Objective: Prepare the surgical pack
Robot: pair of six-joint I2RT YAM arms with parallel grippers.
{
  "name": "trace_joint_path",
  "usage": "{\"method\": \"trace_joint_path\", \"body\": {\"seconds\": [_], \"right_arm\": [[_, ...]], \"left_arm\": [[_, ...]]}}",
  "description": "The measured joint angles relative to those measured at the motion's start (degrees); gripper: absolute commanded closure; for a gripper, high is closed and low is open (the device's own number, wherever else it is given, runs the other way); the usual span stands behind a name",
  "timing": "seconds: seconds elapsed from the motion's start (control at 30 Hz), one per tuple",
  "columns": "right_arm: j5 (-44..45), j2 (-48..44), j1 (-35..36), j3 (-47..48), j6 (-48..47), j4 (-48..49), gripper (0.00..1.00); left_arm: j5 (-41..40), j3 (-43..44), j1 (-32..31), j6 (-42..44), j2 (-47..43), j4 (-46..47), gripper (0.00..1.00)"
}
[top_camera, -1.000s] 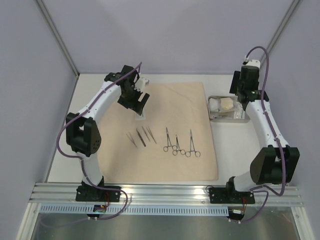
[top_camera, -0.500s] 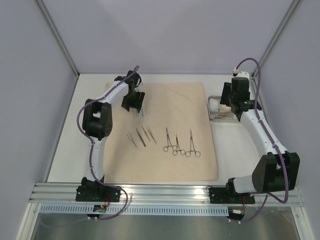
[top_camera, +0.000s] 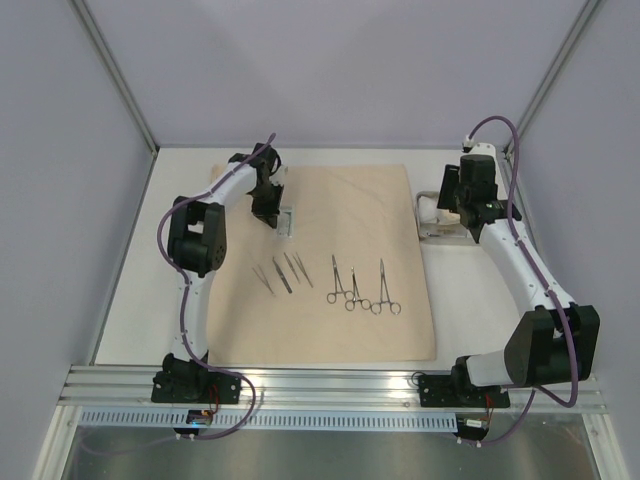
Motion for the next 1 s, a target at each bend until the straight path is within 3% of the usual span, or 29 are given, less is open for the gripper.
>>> {"method": "trace_joint_path", "body": {"seconds": [0.33, 0.77, 1.0], "right_arm": [[-1.55, -0.11, 1.31, -0.02, 0.22, 0.02, 0.44], [-17.05, 0.35, 11.91, 0.0, 0.13, 5.64, 0.43], [-26.03, 6.03, 13.29, 0.0, 2.32, 11.15, 0.39]], "left_arm": [[3.48, -1.97, 0.02, 1.7, -1.18, 2.8, 1.0], [6.86, -6.23, 0.02, 4.61, -7.8, 6.64, 1.0], [7.3, -11.96, 0.02, 6.69, -11.43, 7.41, 1.0]]}}
